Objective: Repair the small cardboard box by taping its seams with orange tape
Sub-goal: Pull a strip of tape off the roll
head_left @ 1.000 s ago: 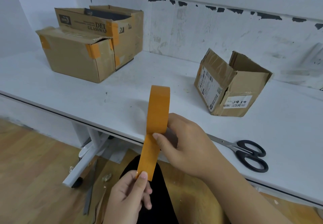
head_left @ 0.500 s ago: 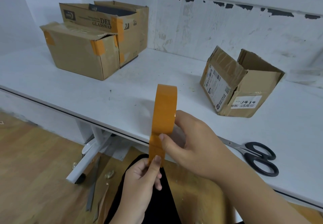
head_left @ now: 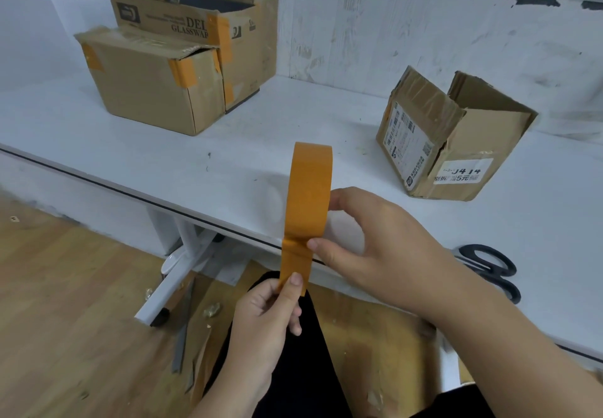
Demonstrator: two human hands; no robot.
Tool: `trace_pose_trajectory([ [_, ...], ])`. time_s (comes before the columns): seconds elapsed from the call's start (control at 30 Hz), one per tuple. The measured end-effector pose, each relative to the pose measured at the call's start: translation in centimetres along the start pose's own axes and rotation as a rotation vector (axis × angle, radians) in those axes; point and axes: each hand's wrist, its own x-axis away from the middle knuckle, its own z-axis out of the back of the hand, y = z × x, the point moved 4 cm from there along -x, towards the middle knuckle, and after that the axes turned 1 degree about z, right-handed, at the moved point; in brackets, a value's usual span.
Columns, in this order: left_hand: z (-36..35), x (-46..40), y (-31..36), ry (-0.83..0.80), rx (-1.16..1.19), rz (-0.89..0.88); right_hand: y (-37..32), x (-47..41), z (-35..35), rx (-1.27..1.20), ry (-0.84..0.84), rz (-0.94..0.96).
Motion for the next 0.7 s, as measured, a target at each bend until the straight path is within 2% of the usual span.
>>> trace_pose_trajectory([
  [0.47,0.4,0.9,0.5,0.003,-0.042,0.010,-0.1,1.1,0.3,0.030,-0.009,-0.008],
  [0.6,0.5,1.1,0.6,-0.007,-0.034,0.014,1.3,2.9,3.1,-0.015,0.077,-0.092],
  [0.7,0.6,1.1,0.6,-0.007,-0.036,0.036,4.4,4.7,5.9,0.182,0.030,-0.233],
])
